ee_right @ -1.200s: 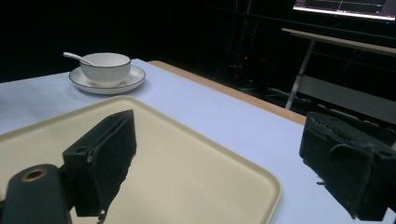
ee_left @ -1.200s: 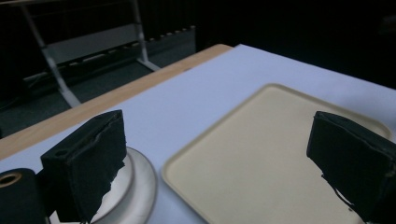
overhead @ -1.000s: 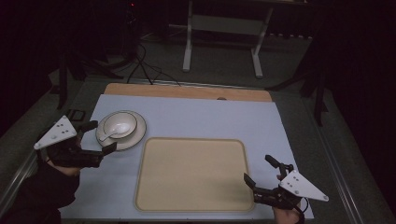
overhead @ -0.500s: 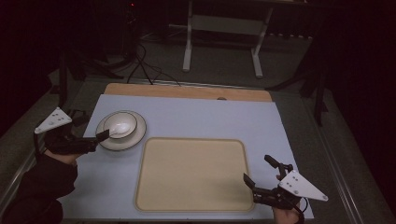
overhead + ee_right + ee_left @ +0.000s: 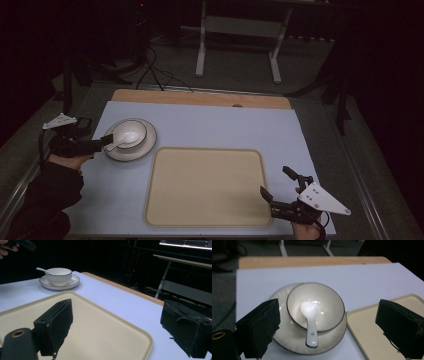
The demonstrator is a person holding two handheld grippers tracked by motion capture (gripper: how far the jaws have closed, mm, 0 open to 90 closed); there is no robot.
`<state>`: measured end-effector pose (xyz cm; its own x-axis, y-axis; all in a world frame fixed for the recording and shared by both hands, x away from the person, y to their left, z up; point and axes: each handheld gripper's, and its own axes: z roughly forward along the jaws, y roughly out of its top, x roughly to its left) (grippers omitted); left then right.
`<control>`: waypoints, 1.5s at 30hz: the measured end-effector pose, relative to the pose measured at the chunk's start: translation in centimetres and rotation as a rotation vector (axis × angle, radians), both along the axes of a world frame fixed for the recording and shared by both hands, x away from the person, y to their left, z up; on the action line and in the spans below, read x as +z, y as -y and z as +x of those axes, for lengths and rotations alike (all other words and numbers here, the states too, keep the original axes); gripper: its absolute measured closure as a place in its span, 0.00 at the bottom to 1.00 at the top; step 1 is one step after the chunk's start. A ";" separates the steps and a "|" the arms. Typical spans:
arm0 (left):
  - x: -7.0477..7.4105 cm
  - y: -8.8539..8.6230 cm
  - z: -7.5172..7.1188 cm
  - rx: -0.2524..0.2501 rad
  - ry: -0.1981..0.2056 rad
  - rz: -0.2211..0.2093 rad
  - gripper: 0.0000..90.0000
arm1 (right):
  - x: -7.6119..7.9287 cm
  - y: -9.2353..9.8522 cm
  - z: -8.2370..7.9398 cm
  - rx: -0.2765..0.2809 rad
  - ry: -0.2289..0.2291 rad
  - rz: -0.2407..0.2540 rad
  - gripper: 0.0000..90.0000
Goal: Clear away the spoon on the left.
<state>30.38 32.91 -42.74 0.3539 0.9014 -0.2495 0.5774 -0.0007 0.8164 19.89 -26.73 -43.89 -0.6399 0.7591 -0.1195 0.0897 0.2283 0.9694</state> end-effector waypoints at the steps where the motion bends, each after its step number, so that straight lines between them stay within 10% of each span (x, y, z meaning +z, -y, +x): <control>1: -0.2 -0.1 0.1 0.002 -0.020 -0.003 0.07 | 0.0 0.0 0.0 0.001 0.000 0.000 0.12; 30: -3.2 -2.1 2.9 -0.073 -0.359 -0.097 0.17 | -0.3 -0.1 0.3 0.011 -0.022 -0.006 0.12; 45: -4.8 -3.0 4.7 -0.080 -0.479 -0.192 0.50 | -0.4 -0.1 0.5 0.009 -0.038 -0.007 0.12</control>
<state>35.03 35.90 -47.54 0.2257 0.7982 -0.5585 0.8906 0.0633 0.4504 20.37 -26.65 -44.32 -0.6508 0.7525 -0.1004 0.1239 0.2358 0.9639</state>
